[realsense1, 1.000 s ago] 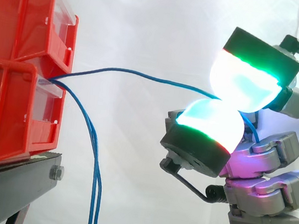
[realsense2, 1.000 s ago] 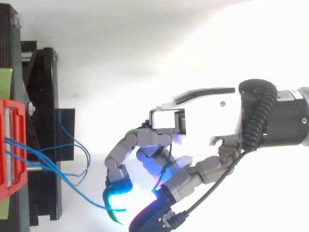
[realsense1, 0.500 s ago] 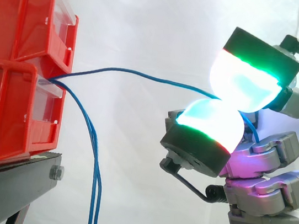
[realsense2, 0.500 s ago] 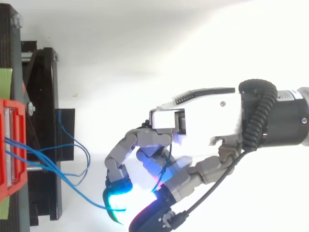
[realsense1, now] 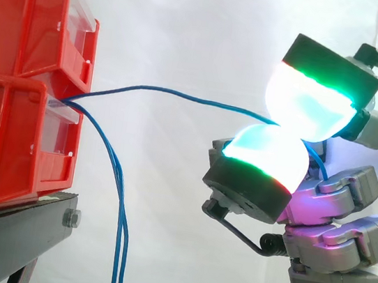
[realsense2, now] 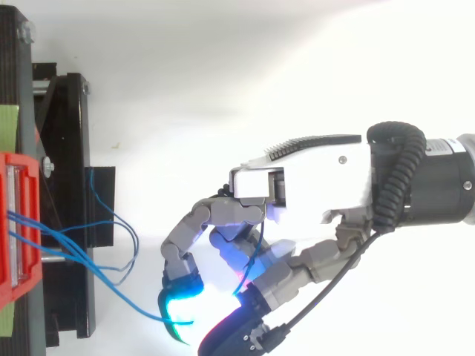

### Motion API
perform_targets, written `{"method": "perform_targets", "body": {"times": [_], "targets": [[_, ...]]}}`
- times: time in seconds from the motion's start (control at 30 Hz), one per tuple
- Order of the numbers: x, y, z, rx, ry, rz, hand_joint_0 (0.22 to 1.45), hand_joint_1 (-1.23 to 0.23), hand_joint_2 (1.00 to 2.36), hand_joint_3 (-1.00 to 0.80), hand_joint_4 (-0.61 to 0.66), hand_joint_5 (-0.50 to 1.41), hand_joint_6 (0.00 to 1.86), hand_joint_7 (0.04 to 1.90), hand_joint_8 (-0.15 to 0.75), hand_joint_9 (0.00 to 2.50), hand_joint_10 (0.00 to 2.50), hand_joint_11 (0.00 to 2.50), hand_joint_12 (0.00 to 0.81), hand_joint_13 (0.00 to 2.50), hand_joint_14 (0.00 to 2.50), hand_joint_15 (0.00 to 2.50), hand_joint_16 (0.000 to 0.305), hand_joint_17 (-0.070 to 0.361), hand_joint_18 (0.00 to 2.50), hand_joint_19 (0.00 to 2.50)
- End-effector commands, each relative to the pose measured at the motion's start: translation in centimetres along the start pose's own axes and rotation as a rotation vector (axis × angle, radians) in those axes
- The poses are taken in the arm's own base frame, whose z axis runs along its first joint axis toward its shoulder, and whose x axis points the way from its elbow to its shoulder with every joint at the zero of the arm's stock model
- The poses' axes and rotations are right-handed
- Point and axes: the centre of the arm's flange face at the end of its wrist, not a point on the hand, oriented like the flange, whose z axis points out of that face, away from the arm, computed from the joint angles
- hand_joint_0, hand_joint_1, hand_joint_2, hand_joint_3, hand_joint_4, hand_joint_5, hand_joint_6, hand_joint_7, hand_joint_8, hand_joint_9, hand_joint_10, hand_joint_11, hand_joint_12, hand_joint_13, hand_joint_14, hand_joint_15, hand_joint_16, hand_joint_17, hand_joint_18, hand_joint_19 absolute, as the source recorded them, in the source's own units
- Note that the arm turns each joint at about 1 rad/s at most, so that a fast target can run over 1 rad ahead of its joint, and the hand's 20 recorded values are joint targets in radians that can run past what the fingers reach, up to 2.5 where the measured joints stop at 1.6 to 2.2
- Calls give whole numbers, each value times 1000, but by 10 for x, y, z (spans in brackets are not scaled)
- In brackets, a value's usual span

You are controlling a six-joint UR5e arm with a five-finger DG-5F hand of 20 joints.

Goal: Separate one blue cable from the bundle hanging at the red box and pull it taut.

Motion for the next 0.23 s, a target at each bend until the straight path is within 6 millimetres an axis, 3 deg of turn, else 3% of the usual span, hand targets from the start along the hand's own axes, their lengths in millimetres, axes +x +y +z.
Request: {"method": "perform_targets", "body": {"times": [0.0,0.2], "targets": [[1,0,0,0,1,0,734,-743,1009,-401,-12,-204,888,1034,337,709,1815,1361,406,940,857,1441,47,105,1123,1187],[0,0,0,0,0,0,734,-743,1009,-399,-13,-204,888,1033,339,705,1817,1356,405,938,855,1447,47,105,1122,1185]]}}
